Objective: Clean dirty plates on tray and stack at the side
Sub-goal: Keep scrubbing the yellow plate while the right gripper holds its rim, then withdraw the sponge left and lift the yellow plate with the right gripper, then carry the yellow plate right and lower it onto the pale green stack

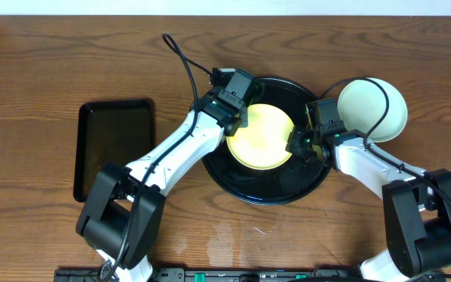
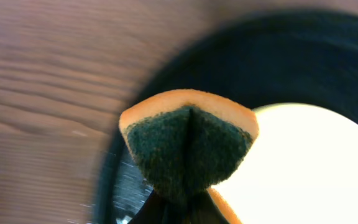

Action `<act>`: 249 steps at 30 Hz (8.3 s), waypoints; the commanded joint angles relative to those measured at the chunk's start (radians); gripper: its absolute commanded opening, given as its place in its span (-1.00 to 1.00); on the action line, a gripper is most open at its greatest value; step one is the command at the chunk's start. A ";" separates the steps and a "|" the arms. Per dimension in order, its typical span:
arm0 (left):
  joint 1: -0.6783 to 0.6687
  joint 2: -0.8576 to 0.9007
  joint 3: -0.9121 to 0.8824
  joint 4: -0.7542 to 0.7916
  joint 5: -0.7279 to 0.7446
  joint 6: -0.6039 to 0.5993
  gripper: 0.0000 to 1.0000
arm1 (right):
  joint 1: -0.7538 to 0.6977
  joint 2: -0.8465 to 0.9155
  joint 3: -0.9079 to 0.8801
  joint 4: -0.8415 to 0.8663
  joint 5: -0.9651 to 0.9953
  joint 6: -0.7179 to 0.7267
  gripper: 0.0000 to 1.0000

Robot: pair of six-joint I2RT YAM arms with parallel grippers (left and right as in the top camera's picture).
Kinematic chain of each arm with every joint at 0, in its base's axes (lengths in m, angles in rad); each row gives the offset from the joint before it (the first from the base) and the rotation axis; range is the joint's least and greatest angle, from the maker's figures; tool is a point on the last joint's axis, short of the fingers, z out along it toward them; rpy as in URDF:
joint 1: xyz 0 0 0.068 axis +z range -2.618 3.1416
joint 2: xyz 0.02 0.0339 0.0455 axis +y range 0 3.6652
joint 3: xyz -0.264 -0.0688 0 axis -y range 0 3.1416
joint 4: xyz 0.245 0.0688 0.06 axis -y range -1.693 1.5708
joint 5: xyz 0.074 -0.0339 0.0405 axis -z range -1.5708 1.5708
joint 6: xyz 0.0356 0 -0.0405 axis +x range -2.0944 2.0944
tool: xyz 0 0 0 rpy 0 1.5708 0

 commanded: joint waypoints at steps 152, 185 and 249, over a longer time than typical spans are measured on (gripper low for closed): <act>0.115 -0.223 -0.011 -0.095 -0.204 0.034 -0.85 | -0.002 -0.150 0.159 -0.206 0.056 -0.327 -0.97; 0.169 -0.216 -0.060 -0.235 0.298 0.035 -0.85 | 0.128 -0.512 0.159 -0.141 0.748 -0.962 -0.98; 0.170 -0.209 -0.060 -0.209 0.300 0.035 -0.85 | -0.681 -0.163 0.158 -0.154 0.201 -0.134 -0.98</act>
